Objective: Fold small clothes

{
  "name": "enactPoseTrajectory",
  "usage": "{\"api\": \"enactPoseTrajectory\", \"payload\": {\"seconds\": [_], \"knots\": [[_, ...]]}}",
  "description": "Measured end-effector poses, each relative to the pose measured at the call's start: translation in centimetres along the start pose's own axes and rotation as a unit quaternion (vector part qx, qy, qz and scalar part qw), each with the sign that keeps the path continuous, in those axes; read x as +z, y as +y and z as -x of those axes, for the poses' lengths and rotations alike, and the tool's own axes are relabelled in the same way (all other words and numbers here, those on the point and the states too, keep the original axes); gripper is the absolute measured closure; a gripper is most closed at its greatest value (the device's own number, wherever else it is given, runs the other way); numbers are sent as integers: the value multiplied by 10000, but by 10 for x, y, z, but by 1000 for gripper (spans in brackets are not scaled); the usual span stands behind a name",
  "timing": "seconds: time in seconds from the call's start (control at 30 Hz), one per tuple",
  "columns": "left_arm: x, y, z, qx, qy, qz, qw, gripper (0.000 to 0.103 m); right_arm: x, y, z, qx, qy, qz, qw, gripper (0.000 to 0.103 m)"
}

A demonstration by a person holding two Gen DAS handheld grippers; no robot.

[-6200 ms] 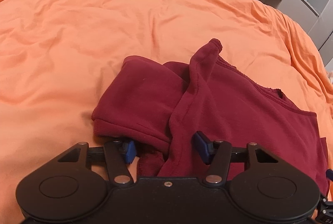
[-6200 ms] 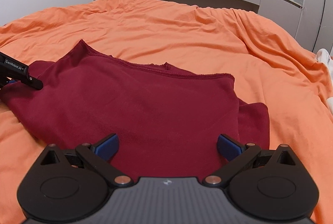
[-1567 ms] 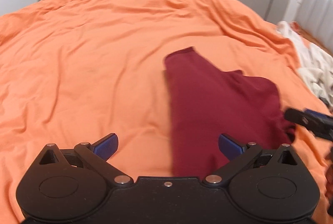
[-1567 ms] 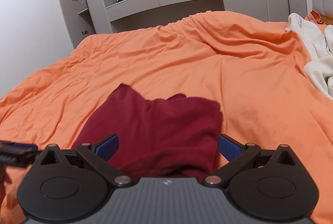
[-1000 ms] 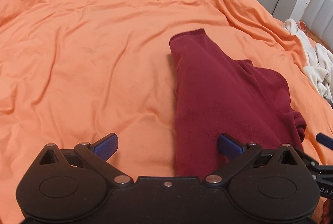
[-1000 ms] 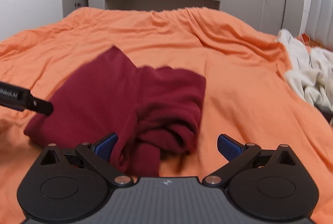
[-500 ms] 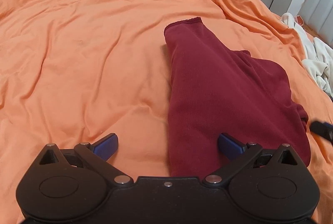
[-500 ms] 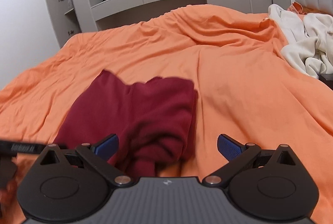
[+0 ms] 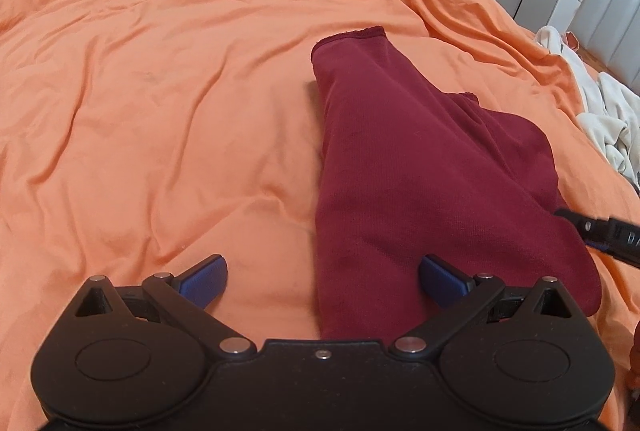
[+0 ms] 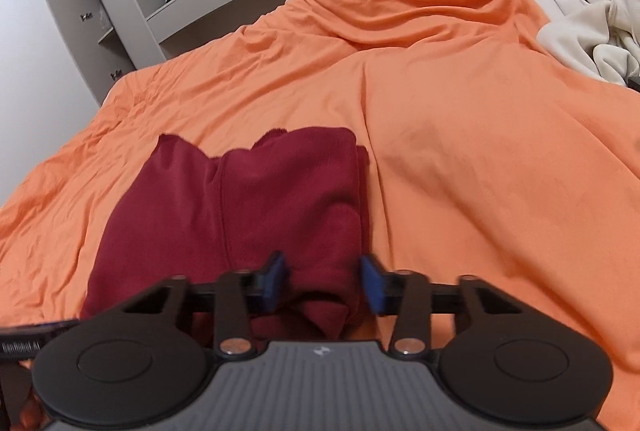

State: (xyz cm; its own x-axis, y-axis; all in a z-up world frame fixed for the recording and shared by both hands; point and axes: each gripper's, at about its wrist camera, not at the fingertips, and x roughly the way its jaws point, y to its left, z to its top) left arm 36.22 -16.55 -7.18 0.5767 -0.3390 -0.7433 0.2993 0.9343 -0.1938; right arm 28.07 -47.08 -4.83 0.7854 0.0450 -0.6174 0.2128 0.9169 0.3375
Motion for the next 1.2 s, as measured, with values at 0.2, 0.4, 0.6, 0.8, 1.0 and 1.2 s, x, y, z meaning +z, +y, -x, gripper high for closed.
{"api": "enactPoseTrajectory", "payload": {"seconds": [0.2,0.4,0.6,0.8,1.0,1.2], "knots": [[10,1,10,-57,-96,-24,9999,1,4,2,5,49,-249,99,9996,58],[33,-2,9,232,-276,-140,9993,0,19,-7,-7,108,-377,-18,9992,48],[41,4,-1,97,-223,122,9996,1,15,-2,-23,163,-265,103,9995,84],[44,1,-14,-98,-176,160,9997,0,15,5,-11,-137,-674,307,9972,96],[50,-8,-28,-145,-36,-53,9999,0,8,-7,-20,-110,-340,104,9993,95],[56,-14,-25,2,-66,-271,9996,0,9,-16,-17,-53,-383,-64,9992,66]]}}
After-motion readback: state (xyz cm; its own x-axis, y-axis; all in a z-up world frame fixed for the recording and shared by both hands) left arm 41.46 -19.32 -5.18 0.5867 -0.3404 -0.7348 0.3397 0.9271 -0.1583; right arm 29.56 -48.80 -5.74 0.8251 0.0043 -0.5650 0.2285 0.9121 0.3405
